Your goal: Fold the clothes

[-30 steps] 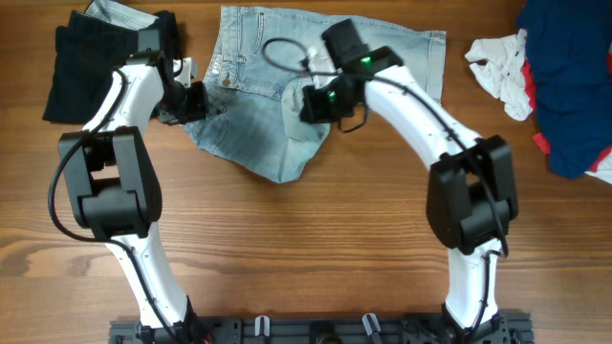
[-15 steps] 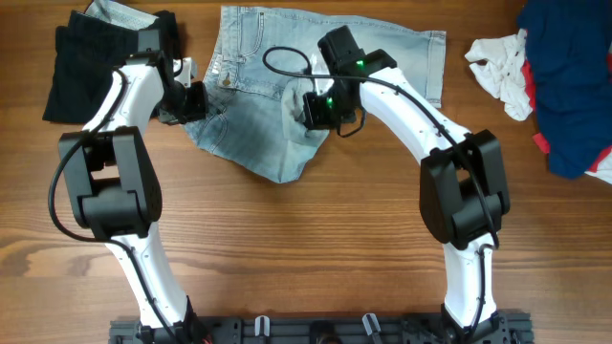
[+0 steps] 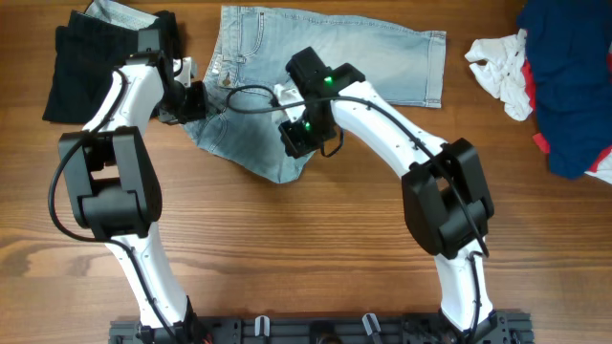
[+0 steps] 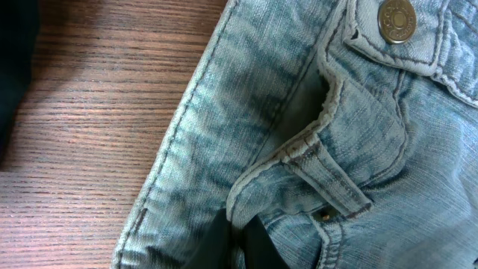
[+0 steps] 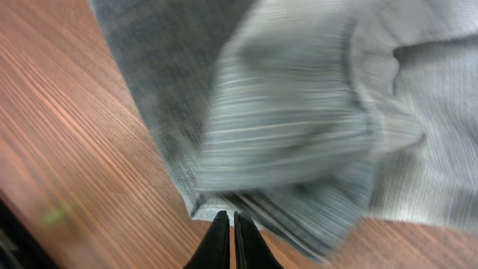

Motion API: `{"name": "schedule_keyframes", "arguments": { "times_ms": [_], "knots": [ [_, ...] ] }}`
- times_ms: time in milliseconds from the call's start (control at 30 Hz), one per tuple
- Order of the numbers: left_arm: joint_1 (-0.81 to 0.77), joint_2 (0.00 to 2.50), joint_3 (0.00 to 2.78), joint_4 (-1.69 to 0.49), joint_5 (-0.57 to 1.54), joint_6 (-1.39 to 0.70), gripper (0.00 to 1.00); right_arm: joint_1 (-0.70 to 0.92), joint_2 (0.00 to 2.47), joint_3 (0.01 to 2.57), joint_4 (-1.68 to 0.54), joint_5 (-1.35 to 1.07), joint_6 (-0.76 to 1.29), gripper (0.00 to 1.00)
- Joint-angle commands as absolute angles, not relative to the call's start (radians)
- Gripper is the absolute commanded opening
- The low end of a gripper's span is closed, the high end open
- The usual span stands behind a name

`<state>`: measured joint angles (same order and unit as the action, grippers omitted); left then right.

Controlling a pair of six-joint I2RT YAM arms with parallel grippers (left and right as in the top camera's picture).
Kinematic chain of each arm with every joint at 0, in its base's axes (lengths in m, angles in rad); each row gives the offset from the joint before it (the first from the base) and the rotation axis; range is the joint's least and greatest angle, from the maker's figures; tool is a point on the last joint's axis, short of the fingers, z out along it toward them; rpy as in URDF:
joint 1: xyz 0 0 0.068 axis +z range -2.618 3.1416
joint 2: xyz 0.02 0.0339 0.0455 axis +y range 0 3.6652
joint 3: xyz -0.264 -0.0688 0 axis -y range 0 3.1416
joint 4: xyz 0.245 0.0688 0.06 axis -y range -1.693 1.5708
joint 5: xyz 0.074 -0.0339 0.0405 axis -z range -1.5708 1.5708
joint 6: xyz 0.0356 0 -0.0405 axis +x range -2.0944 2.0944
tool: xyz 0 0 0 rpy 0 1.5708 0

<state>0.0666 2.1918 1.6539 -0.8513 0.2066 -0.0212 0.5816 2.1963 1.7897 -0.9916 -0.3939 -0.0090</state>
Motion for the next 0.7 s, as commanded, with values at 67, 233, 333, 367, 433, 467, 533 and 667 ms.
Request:
{"name": "schedule_keyframes", "arguments": {
  "times_ms": [67, 233, 333, 367, 433, 467, 533, 667],
  "knots": [
    [0.067, 2.199, 1.651, -0.842, 0.212, -0.031, 0.04, 0.584, 2.236, 1.819, -0.971, -0.281, -0.168, 0.07],
    [0.067, 2.199, 1.651, -0.845, 0.213, -0.035, 0.04, 0.582, 2.257, 1.819, -0.907, -0.270, -0.230, 0.11],
    [0.067, 2.199, 1.651, -0.849, 0.213, -0.035, 0.04, 0.579, 2.236, 1.831, -0.906, -0.333, -0.228, 0.10],
    [0.067, 2.199, 1.651, -0.850, 0.213, -0.035, 0.04, 0.574, 2.217, 1.835, -0.904, -0.353, -0.212, 0.12],
    [0.067, 2.199, 1.651, -0.849, 0.213, -0.035, 0.04, 0.565, 2.178, 1.840, -0.902, -0.370, -0.194, 0.19],
    [0.067, 2.199, 1.651, -0.847, 0.213, -0.035, 0.04, 0.558, 2.152, 1.840, -0.903, -0.372, -0.177, 0.26],
    [0.067, 2.199, 1.651, -0.845, 0.213, -0.035, 0.04, 0.529, 2.084, 1.840, -0.920, -0.375, -0.152, 0.38],
    [0.067, 2.199, 1.651, -0.841, 0.212, -0.035, 0.04, 0.449, 1.999, 1.840, -0.933, -0.376, -0.070, 0.49]
  ]
}}
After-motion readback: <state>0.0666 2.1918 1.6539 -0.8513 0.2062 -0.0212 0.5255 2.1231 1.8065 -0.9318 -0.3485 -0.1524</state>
